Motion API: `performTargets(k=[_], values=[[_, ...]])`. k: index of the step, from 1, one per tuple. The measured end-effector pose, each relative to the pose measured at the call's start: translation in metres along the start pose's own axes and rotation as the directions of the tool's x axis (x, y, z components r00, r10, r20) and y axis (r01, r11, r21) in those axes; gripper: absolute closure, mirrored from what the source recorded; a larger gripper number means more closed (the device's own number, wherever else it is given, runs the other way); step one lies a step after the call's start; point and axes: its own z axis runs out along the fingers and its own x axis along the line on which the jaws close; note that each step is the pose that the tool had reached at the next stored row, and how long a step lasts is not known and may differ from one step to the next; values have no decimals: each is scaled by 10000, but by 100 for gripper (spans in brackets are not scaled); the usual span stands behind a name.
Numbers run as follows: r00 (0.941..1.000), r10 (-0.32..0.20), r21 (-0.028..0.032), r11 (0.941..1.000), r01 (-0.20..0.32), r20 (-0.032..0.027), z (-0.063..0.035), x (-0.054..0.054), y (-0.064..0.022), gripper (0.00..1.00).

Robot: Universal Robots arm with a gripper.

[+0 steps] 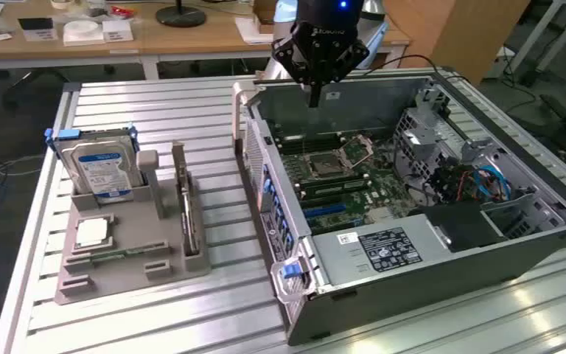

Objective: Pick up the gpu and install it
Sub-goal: 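Reach for the gpu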

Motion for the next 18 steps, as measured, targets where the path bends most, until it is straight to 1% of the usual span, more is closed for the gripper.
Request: performTargets(k=[4, 8, 18], values=[[10000, -1, 0, 10000, 1, 0, 0, 2, 0, 89], [10000, 0, 1, 10000, 0, -1, -2, 35, -3, 89], [10000, 0, 1, 10000, 0, 0, -6, 213, -17, 89]])
